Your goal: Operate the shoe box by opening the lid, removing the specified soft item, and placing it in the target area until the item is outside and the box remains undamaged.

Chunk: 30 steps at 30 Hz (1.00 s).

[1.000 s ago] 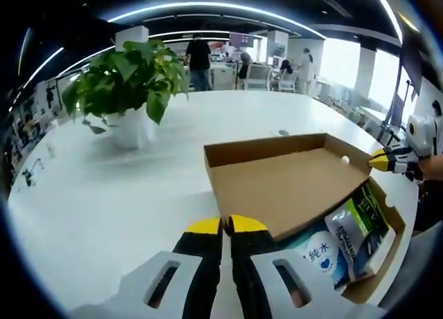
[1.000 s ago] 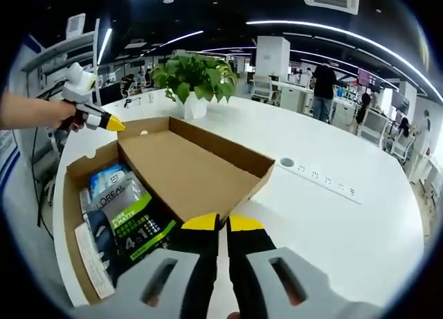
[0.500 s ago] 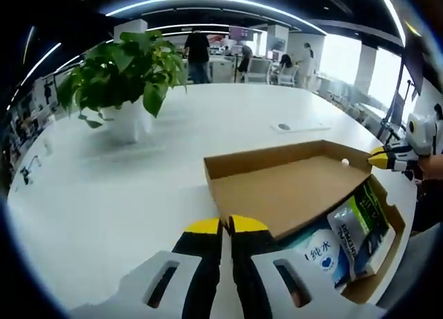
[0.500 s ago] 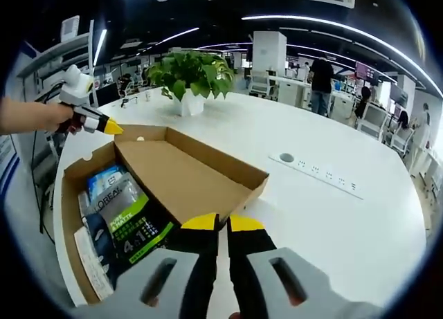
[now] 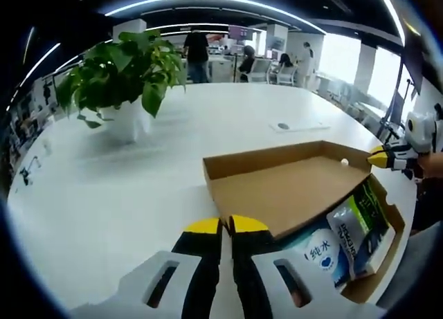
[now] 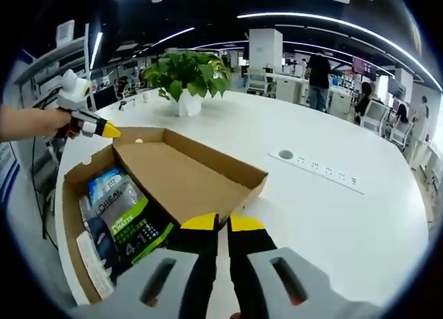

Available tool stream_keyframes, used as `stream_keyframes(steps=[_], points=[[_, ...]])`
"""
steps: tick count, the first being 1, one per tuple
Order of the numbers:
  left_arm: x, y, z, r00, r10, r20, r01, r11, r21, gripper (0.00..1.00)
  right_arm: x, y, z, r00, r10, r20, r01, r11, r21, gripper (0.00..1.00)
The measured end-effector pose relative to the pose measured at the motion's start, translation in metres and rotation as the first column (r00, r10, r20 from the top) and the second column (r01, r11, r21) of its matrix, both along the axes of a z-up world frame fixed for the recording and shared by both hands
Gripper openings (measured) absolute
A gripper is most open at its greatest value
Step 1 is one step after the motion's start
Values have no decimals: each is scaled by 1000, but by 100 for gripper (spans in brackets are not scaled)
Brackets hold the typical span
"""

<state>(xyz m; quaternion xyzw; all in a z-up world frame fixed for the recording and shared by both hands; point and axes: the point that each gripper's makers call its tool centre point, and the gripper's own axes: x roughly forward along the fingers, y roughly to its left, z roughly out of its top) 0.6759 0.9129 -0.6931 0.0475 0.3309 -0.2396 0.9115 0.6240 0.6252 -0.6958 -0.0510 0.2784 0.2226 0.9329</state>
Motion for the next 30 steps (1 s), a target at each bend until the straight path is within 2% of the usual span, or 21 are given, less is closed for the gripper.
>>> stream_keyframes(steps=[4,7,12,19,26,30], points=[[-5,0,3,1000,3,3,-3,1000,-10,4,-1,0,1,1000,-6,-5,6,1000,-2,4],[-7,0,11,999,-1,34,1,1000,-10,5,-2,0,0,1000,-6,-11,6,1000,-3,5],[-13,1,21,999,1,54,0,1000,-9,9,-5,-2,5,1000,-16,-7,16,1000,19,10],[-27,-1,30,997,-13,78,12,1000,7,13,-18,0,13,1000,-1,-3,1,999,38,15],[-45,-12,32,997,-41,68,40,999,14,16,-35,1,17,1000,24,-10,-23,999,50,22],[-60,-23,27,996,-77,38,77,997,7,17,-46,2,19,999,42,-12,-41,998,50,25]])
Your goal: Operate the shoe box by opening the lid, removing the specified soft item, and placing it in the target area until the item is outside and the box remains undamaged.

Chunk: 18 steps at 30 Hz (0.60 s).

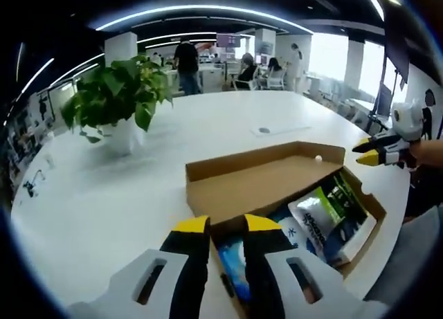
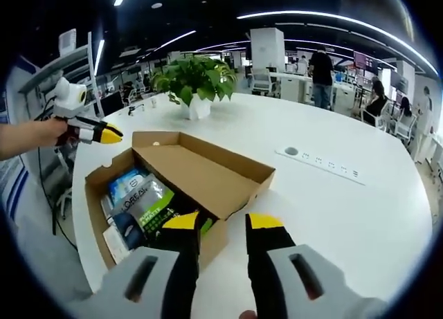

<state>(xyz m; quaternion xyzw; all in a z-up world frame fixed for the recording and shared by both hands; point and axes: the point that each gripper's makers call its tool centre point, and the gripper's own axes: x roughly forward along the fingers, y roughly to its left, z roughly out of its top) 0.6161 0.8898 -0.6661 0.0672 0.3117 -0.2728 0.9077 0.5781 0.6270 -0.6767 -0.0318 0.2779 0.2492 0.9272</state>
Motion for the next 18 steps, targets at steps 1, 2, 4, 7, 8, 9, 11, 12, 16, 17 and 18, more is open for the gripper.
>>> stream_keyframes(steps=[1,2,4,7,8,9,11,12,16,17,18], points=[[-5,-4,-2,1000,-13,-6,13,1000,1,17,-2,0,0,1000,5,-2,-5,1000,0,26],[-8,-6,-4,1000,-24,-10,24,1000,5,17,-4,0,0,1000,10,-4,-10,1000,0,27],[-15,-11,-7,999,-41,-22,41,999,6,18,-9,0,2,1000,19,-7,-19,1000,1,29],[-25,-19,-12,997,-63,-48,62,998,-8,18,-16,0,3,999,32,-11,-32,999,3,32],[-27,-21,-13,996,-68,-55,68,998,-11,18,-19,0,4,999,37,-12,-37,999,4,33],[-31,-24,-15,995,-79,-67,79,997,-15,18,-20,1,4,999,42,-12,-42,999,6,33],[-36,-28,-18,993,-92,-80,91,996,-17,18,-25,2,5,999,53,-12,-52,999,7,35],[-39,-30,-20,991,-100,-87,99,995,-19,18,-27,2,6,998,57,-12,-57,998,8,36],[-52,-39,-27,983,-134,-127,132,991,-26,19,-36,5,9,998,69,-11,-69,997,18,39],[-54,-41,-29,981,-140,-138,137,990,-31,19,-38,6,10,997,72,-10,-72,997,19,40],[-58,-44,-31,977,-150,-149,147,989,-35,20,-40,7,11,997,77,-7,-77,997,21,40]])
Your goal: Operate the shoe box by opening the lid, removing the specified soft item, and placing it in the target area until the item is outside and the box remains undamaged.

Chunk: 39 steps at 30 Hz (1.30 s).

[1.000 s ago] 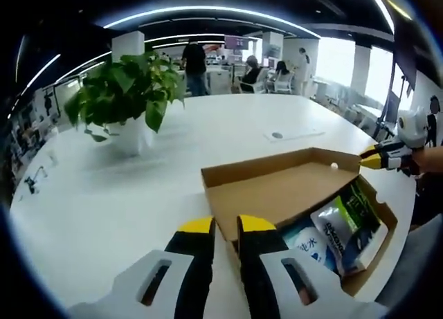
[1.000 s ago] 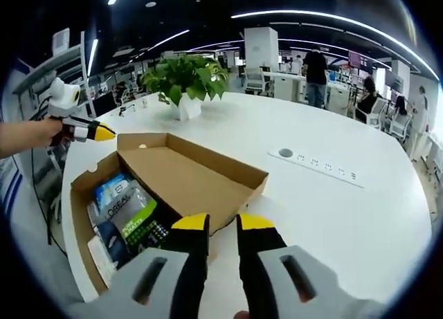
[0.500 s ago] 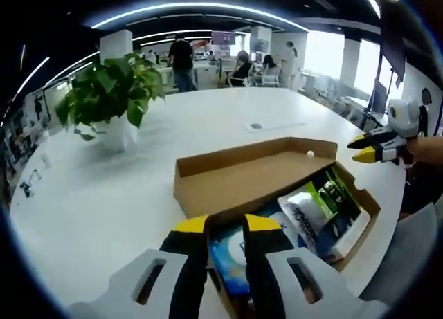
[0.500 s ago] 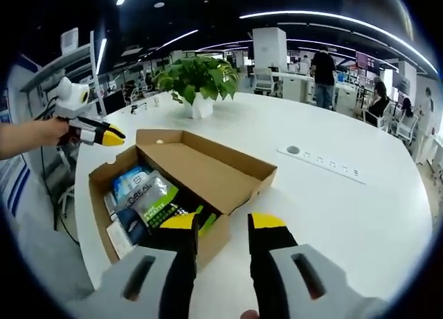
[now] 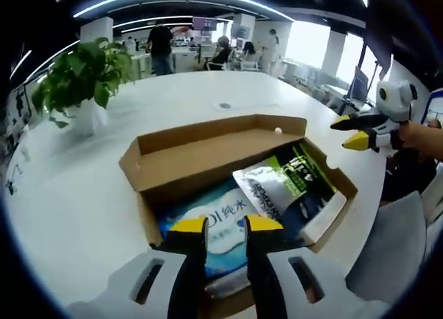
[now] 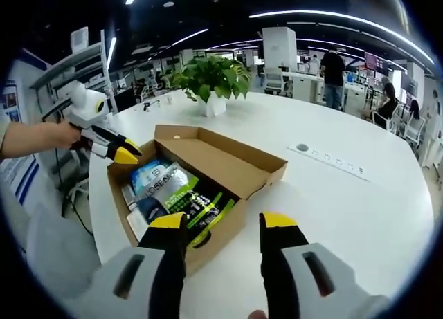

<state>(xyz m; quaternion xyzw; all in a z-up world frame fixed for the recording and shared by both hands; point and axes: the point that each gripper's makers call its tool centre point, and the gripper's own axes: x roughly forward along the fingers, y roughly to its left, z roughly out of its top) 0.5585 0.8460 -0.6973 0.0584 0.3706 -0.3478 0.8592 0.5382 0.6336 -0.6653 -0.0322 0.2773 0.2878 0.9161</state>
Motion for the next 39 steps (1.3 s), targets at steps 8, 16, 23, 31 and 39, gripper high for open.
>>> stream_keyframes(steps=[8,16,23,31,39], points=[[-21,-14,-20,994,-61,-94,62,998,7,23,-14,7,11,999,23,26,-23,1000,12,45],[-37,-24,-31,980,-98,-173,96,995,-24,22,-26,10,16,998,48,45,-48,999,-2,49],[-39,-34,-38,969,-85,-231,70,995,-76,20,-33,5,15,998,43,45,-43,999,-1,49],[-39,-46,-41,953,-92,-289,58,991,-122,20,-36,-4,11,999,25,31,-25,1000,5,49],[-39,-55,-47,928,-71,-365,4,984,-181,17,-36,-6,8,1000,17,25,-18,1000,18,49]])
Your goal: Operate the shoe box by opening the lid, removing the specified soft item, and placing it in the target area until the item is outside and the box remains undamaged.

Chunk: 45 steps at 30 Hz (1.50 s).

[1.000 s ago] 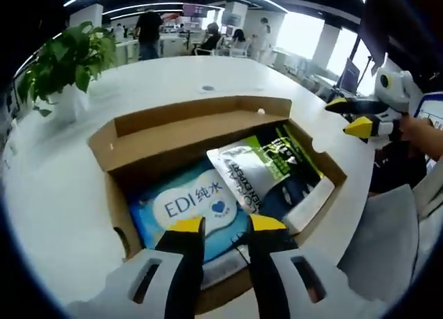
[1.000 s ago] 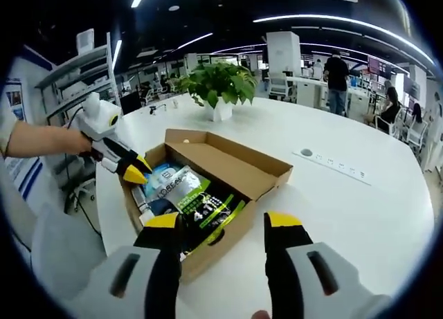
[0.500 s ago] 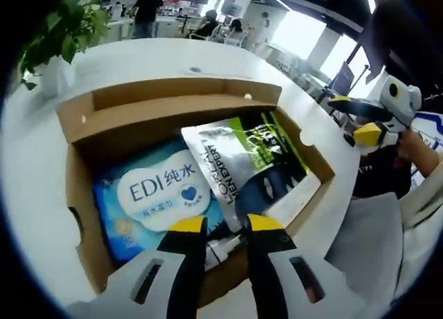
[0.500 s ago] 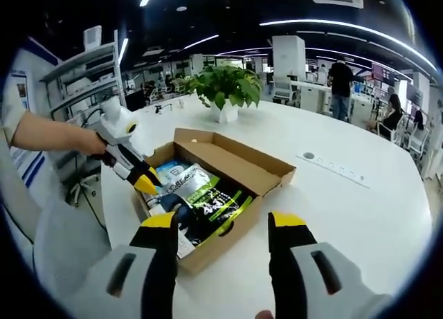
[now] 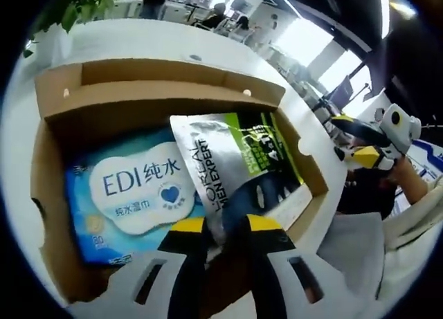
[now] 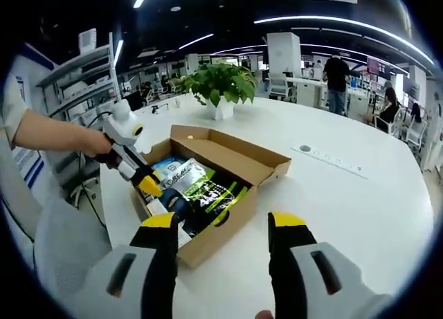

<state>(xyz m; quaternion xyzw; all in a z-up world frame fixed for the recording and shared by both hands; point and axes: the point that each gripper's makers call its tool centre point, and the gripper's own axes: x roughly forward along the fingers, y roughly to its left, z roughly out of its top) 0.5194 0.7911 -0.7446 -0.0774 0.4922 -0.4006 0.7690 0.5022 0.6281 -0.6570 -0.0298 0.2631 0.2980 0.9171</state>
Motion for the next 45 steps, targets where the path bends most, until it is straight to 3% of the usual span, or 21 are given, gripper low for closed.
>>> stream_keyframes(steps=[6,9,22,36,45], points=[[-1,-2,3,1000,13,-26,-13,1000,-21,2,-2,1,-2,1000,3,-7,-3,1000,3,48],[-2,-3,4,1000,15,-20,-15,1000,-19,0,-2,2,-4,1000,6,-13,-6,1000,3,48],[3,3,16,999,52,8,-52,998,-33,0,4,17,-4,1000,19,-23,-18,999,30,47],[14,42,26,989,145,39,-144,989,-31,0,14,55,-10,997,76,-34,-74,995,62,42],[15,53,24,986,161,51,-160,987,-15,0,33,75,-24,994,85,-73,-78,992,96,39]])
